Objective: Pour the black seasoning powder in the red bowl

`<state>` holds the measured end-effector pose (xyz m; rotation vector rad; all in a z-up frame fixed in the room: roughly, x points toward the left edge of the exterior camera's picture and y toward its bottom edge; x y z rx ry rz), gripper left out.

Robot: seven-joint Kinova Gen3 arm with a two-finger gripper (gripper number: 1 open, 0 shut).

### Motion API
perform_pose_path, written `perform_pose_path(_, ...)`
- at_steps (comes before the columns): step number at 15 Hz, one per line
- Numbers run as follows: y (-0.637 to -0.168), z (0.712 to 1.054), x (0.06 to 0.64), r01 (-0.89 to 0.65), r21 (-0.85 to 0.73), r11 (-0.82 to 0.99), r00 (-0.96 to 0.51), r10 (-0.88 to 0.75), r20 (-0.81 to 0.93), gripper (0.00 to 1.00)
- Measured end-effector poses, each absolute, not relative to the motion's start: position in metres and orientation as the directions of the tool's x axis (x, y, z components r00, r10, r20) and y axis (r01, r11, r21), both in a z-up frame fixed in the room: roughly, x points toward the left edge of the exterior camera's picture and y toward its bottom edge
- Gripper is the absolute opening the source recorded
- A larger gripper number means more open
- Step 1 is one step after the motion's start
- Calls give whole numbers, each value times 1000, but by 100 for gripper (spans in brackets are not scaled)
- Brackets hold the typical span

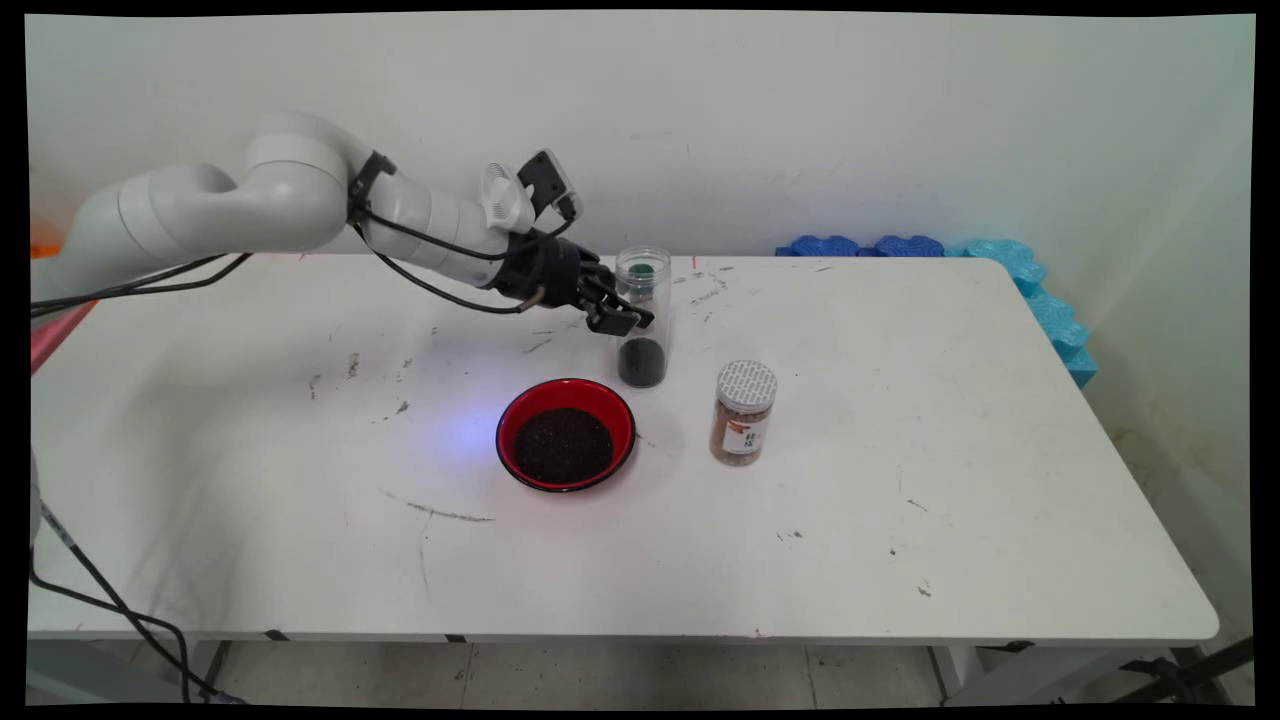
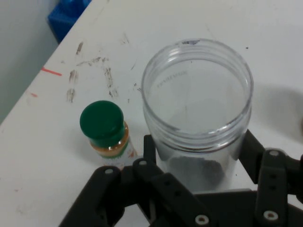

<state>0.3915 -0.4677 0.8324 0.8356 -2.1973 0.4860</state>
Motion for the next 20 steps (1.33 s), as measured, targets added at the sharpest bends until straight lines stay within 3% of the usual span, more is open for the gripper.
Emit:
perform_pose_path(9,-460,852,392,-689,-93,719,-516,-396,760,0)
perform_pose_path(20,-417,942,408,-676,-82,732,-492,-366,790,0)
